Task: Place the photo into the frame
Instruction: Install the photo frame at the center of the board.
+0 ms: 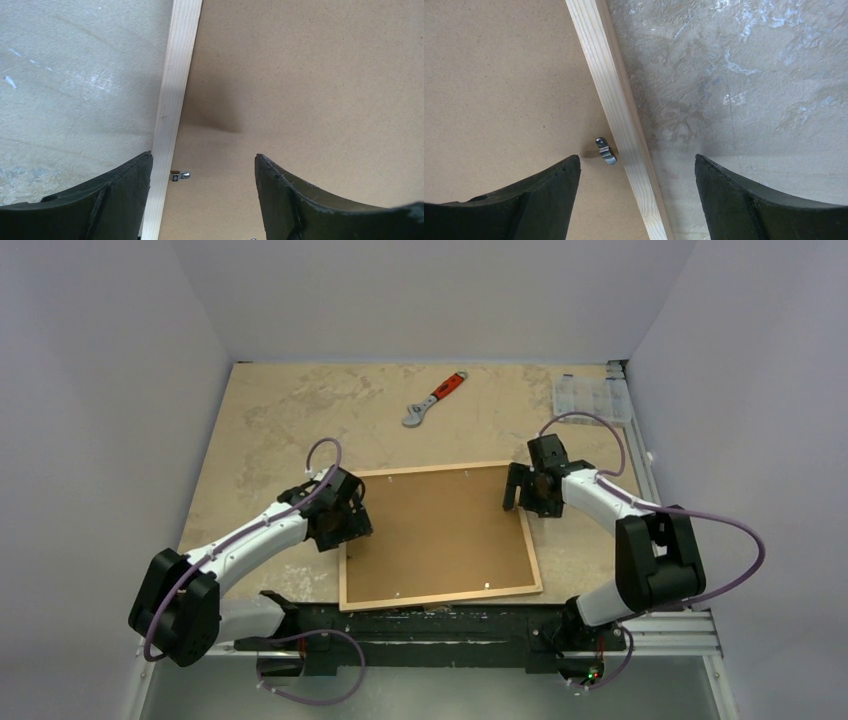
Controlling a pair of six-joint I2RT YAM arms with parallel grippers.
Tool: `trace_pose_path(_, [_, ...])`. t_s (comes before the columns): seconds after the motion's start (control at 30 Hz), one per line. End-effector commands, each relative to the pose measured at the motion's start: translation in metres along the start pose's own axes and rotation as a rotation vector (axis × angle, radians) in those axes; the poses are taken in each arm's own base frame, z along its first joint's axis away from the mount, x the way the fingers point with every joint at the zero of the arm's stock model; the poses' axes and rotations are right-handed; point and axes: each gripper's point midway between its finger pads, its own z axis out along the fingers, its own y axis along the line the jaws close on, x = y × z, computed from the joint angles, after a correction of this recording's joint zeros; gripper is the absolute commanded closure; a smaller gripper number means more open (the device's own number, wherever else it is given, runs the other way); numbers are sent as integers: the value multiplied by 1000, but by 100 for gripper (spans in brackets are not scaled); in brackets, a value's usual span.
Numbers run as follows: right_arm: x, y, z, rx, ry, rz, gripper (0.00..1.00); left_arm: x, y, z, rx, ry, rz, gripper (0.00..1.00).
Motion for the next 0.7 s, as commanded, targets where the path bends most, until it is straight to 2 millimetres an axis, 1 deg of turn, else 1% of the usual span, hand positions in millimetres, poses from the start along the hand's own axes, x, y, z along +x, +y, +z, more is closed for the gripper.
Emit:
trace_pose_path(0.0, [-9, 1, 5, 15, -44, -26, 21, -4, -15, 0, 53, -7, 17, 28])
trace_pose_path(0.13, [-6, 1, 11, 30, -31, -46, 28, -4, -16, -1, 61, -7, 17, 28])
trace_pose_path(0.37, [-4, 3, 13, 49, -28, -75, 47, -4, -16, 0, 62, -5, 16, 28])
trace_pose_path(0.4, [-3, 3, 13, 49, -28, -76, 52, -4, -15, 0, 60, -4, 17, 28])
trace_pose_path(0.47, [-3, 3, 13, 48, -27, -76, 64, -4, -15, 0, 59, -4, 18, 28])
trace_pose_path(0.53, [-4, 3, 13, 52, -31, -75, 78, -3, -15, 0, 58, -2, 21, 28])
trace_pose_path(0.63, [-6, 2, 12, 58, -34, -71, 92, -3, -15, -1, 57, -3, 22, 28])
trace_pose_path(0.67, [-6, 2, 12, 58, -34, -72, 94, -3, -14, 0, 56, -4, 21, 28])
